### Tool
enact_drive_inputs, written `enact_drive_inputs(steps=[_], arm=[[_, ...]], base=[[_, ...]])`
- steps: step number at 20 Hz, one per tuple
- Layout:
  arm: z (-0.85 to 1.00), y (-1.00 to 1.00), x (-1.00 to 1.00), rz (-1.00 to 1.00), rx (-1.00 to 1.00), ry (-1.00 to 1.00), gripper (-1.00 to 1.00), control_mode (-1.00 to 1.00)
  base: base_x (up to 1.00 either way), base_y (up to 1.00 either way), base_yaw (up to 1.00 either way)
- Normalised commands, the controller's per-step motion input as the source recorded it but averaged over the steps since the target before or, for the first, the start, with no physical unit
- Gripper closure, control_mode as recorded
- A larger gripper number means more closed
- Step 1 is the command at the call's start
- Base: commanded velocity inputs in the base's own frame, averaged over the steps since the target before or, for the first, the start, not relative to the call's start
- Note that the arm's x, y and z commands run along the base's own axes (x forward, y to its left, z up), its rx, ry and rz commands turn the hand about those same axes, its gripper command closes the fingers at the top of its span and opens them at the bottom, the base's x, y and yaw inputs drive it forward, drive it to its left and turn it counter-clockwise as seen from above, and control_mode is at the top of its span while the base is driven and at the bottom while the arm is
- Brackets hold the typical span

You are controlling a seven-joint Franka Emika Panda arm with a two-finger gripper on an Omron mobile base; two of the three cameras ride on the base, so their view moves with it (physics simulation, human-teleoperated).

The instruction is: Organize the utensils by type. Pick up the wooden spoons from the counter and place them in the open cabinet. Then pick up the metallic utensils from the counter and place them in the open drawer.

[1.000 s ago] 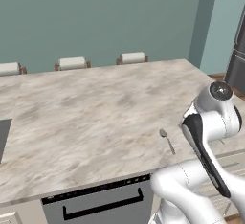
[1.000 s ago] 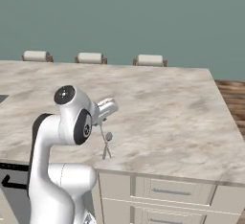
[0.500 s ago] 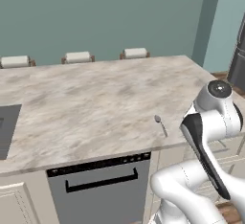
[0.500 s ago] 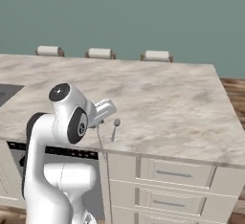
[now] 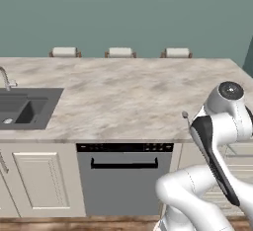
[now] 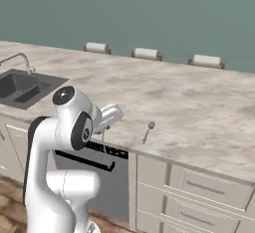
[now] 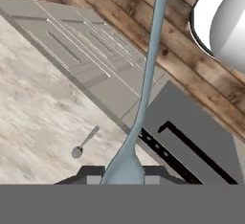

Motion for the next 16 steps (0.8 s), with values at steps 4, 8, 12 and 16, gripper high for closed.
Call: enact_drive_inputs(steps=[4, 8, 12, 16], arm=[[0.0, 0.0, 0.0, 0.0, 0.0, 0.0, 1.0, 1.0], [0.0, 0.0, 0.0, 0.0, 0.0, 0.0, 1.0, 1.0], [0.0, 0.0, 0.0, 0.0, 0.0, 0.0, 1.0, 1.0], [0.0, 0.0, 0.0, 0.0, 0.0, 0.0, 1.0, 1.0]], base=[[-0.18, 0.34, 0.5], [-0.07, 0.51, 0.5], [0.0, 0.6, 0.48], [0.02, 0.61, 0.41]])
